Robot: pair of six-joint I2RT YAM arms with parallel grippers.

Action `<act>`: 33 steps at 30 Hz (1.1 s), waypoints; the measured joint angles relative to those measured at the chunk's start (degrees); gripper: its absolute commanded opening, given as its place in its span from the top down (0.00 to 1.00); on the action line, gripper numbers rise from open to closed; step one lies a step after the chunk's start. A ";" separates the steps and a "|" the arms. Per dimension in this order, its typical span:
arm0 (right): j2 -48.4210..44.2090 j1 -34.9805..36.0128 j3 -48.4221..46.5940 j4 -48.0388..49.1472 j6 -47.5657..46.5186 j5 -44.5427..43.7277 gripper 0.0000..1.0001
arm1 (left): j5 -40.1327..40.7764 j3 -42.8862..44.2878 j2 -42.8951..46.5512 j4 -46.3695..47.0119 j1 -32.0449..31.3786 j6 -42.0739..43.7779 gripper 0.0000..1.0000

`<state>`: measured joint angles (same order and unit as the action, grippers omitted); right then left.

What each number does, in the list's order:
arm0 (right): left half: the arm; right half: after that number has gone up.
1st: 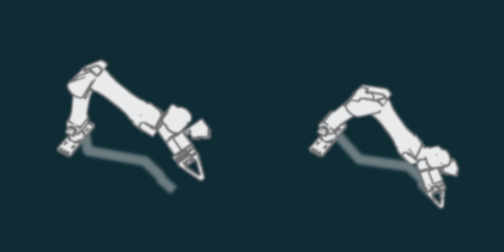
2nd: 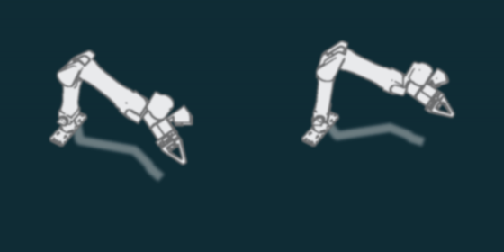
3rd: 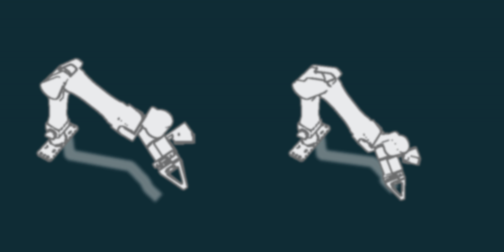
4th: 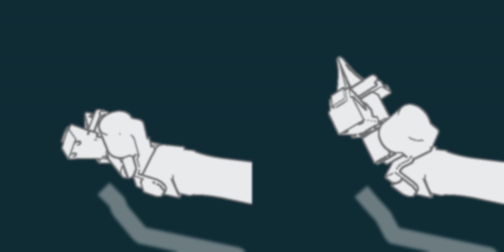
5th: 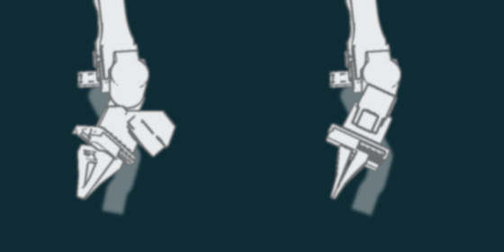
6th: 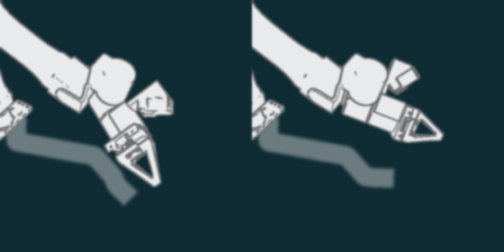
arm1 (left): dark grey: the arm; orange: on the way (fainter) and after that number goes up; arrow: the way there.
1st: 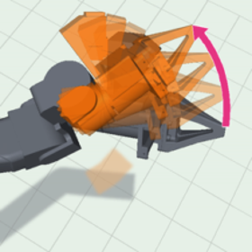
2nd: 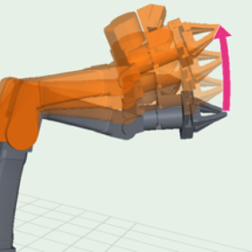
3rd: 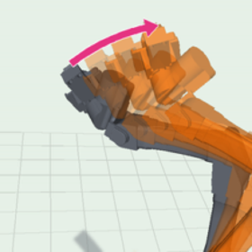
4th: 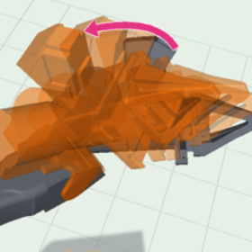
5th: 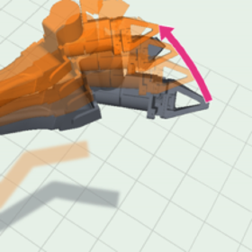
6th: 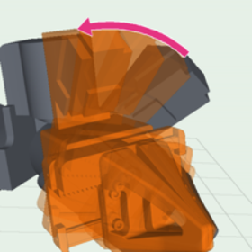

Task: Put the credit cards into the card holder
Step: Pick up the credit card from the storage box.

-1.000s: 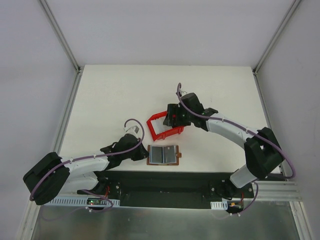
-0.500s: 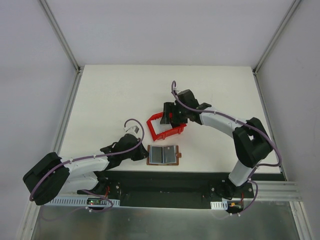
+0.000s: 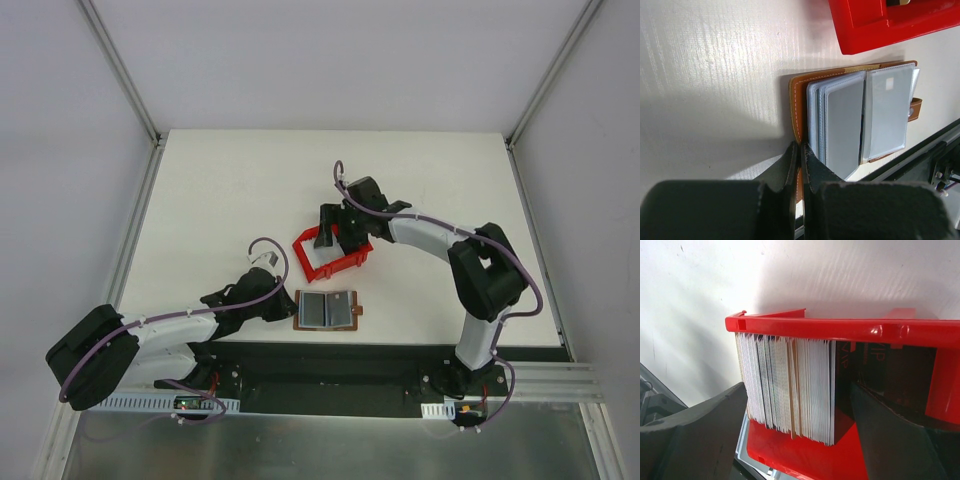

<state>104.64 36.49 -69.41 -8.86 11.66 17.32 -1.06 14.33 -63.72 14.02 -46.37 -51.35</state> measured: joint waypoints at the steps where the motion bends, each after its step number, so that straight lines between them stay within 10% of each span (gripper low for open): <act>1: 0.26 -0.04 -0.33 0.00 0.02 0.20 0.14 | 0.00 0.00 0.00 0.00 0.00 0.00 1.00; 33: -2.27 -1.66 0.66 -0.02 0.09 -0.13 0.64 | -0.02 0.33 -0.96 0.50 0.00 0.22 1.00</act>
<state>102.37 34.83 -68.75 -8.88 11.75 17.19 -1.08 14.66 -64.69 14.52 -46.37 -51.13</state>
